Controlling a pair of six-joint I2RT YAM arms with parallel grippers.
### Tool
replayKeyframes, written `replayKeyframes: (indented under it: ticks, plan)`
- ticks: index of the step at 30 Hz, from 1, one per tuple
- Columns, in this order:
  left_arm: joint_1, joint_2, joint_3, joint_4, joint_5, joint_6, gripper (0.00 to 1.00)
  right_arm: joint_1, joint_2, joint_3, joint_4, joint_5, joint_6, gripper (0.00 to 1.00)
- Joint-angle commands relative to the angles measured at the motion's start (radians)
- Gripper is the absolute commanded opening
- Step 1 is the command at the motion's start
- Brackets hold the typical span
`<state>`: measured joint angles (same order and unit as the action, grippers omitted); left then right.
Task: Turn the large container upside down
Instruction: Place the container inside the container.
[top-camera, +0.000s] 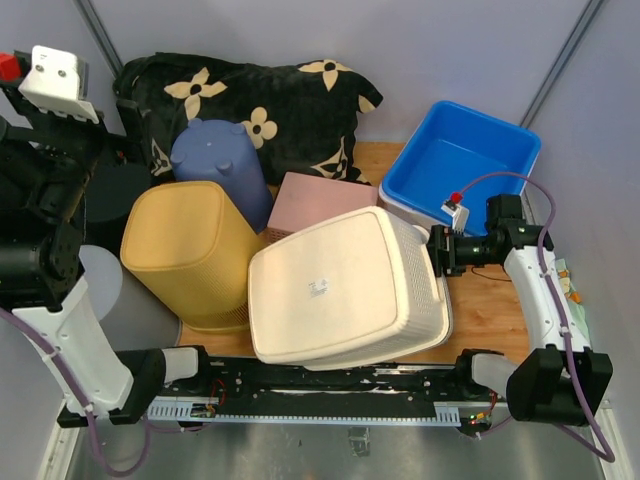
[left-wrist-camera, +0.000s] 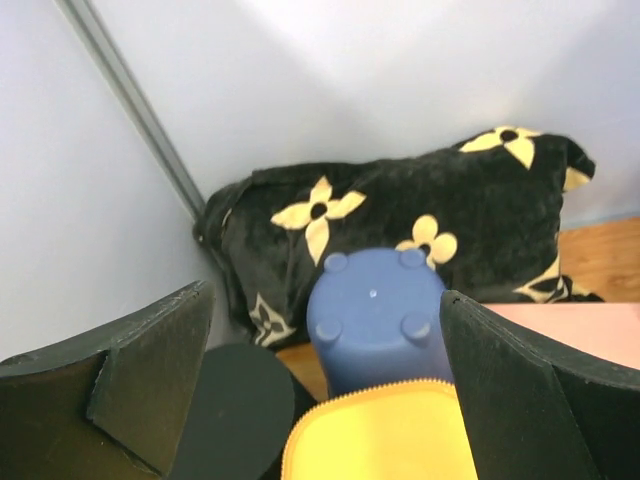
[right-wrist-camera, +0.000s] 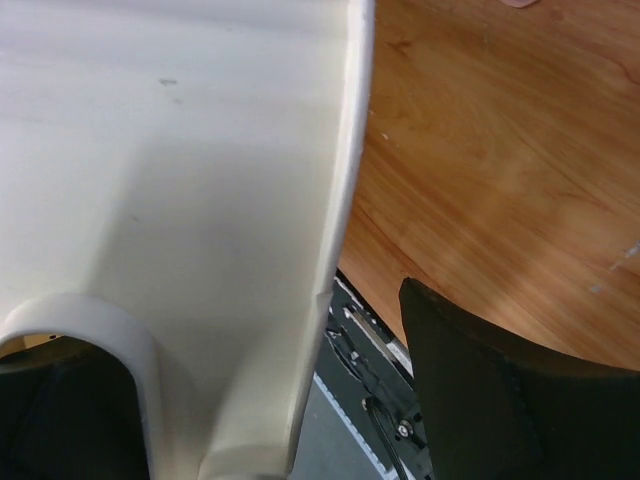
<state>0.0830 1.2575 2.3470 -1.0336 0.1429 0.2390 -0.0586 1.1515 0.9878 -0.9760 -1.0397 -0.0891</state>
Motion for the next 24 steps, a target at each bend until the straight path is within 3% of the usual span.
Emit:
replayKeyframes:
  ticks: [1, 2, 5, 7, 18, 24]
  plan:
    - [-0.010, 0.152, 0.119, -0.078, 0.085, -0.039, 0.99, 0.026, -0.001, 0.039, -0.031, 0.099, -0.055, 0.82]
    - [-0.055, 0.175, 0.125, -0.079, 0.060, -0.053, 0.99, 0.025, 0.006, 0.060, -0.029, 0.117, -0.061, 0.83]
    - [-0.442, 0.212, 0.037, -0.068, -0.210, -0.064, 0.99, 0.032, 0.015, 0.152, -0.033, 0.239, -0.157, 0.84]
    - [-0.590, 0.239, 0.009, -0.069, -0.286, -0.057, 0.99, 0.034, 0.009, 0.173, -0.033, 0.306, -0.196, 0.84]
    - [-1.031, 0.460, 0.215, -0.020, -0.513, 0.049, 0.99, 0.042, -0.036, 0.090, -0.038, 0.538, -0.294, 0.84]
    - [-1.158, 0.494, 0.307, -0.016, -0.514, 0.046, 0.99, 0.043, -0.074, 0.068, -0.026, 0.598, -0.316, 0.85]
